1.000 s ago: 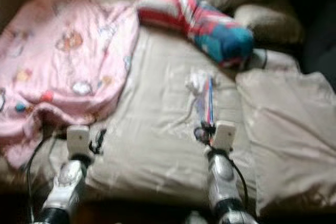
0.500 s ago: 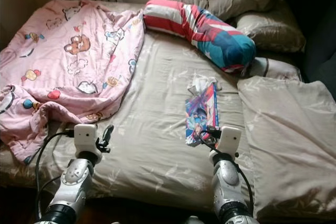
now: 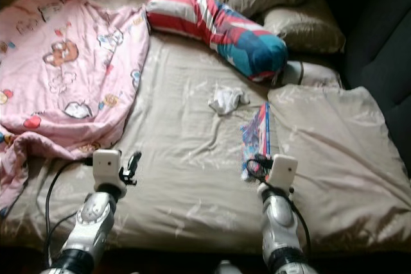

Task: Clean up the room

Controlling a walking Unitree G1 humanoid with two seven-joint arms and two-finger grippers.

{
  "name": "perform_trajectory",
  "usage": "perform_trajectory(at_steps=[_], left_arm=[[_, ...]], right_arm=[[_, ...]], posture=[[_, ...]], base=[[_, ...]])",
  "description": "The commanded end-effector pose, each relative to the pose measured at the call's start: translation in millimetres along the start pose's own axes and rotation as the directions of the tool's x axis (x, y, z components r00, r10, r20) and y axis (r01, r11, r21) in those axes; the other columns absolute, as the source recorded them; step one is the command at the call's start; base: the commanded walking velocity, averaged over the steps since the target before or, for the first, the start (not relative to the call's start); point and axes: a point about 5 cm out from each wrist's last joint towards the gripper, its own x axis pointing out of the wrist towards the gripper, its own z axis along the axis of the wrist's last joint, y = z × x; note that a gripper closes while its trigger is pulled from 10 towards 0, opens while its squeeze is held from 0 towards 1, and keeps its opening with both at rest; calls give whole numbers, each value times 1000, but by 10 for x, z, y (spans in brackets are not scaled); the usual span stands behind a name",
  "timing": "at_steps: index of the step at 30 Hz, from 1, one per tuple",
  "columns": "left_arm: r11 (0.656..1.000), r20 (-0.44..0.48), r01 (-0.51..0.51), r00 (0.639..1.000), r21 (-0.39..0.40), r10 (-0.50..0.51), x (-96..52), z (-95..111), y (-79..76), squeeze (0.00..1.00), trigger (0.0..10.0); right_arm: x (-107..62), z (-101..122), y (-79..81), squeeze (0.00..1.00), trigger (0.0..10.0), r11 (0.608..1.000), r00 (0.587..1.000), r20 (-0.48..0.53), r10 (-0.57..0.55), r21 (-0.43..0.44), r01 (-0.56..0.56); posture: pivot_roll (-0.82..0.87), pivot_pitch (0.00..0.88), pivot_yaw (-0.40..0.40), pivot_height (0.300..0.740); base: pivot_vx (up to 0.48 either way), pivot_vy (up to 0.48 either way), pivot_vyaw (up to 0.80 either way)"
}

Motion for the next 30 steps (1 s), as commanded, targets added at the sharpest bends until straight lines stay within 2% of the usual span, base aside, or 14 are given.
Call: perform_trajectory(at_steps=[1,12,23,30], left_arm=[[1000,-12,-6,1000,7,6,-30,-36,9,0,10000],[1000,-16,-5,1000,8,5,-29,-40,12,0,10000],[1000,-16,-7,1000,6,7,-32,-41,8,0,10000],[1000,-18,-8,1000,7,9,-35,-46,15,0,10000]], right_arm=[[10,34,-9,0,10000,1000,1000,17,3,-6,-3],[14,17,-33,0,10000,1000,1000,-6,-15,-8,15],[19,21,-30,0,10000,1000,1000,-7,-15,-20,15],[16,12,-34,0,10000,1000,1000,-13,-15,-24,15]], posture=[[-22,195,-24,740],[-23,199,-23,740],[-21,199,-25,678],[-20,201,-24,678]], base=[[0,0,0],[0,0,0],[0,0,0],[0,0,0]])
